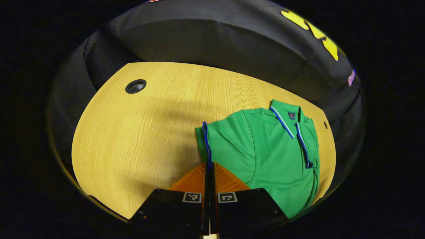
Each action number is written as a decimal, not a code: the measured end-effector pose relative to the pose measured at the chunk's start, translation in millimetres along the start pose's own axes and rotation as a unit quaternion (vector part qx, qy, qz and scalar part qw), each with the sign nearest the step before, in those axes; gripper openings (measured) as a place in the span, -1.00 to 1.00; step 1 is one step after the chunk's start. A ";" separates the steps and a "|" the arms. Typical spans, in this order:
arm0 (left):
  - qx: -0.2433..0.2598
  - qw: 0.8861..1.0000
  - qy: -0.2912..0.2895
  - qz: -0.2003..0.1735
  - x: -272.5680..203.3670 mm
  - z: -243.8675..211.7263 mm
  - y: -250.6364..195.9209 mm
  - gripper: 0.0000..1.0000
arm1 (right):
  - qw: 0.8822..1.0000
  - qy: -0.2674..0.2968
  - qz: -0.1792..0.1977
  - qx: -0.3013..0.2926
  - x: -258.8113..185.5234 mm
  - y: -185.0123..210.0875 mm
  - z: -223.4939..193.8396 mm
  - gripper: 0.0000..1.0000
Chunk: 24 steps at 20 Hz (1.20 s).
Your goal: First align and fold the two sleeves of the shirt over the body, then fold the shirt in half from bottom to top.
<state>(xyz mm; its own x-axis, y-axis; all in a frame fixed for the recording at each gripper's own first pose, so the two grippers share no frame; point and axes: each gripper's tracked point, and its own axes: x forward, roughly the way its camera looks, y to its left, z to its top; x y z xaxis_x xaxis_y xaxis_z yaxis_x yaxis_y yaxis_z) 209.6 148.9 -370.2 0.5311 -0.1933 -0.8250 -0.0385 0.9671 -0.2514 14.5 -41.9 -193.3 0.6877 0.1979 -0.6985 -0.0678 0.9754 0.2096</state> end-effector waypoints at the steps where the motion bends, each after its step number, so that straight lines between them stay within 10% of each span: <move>1: -0.009 1.000 -0.009 -0.002 -5.1 5.7 -1.5 -0.93 | 1.000 -0.008 0.004 -0.001 -2.4 1.4 4.0 0.95; 21: 0.046 0.998 0.019 -0.045 17.3 3.8 -216.8 -0.91 | 0.996 -0.059 -0.027 0.059 -55.2 -48.8 -13.6 0.86; 24: 0.046 0.998 0.012 -0.046 9.1 2.0 -221.2 -0.51 | 0.996 -0.061 -0.024 0.054 -55.1 -49.0 -11.9 0.95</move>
<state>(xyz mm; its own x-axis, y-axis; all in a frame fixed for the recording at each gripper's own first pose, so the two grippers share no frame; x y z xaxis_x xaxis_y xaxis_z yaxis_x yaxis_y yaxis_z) 224.6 -66.4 -321.1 0.5077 -0.2854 -0.8128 0.0877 0.9557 -0.2808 -28.7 -99.5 -173.3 0.7712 0.1317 -0.6228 0.0414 0.9659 0.2555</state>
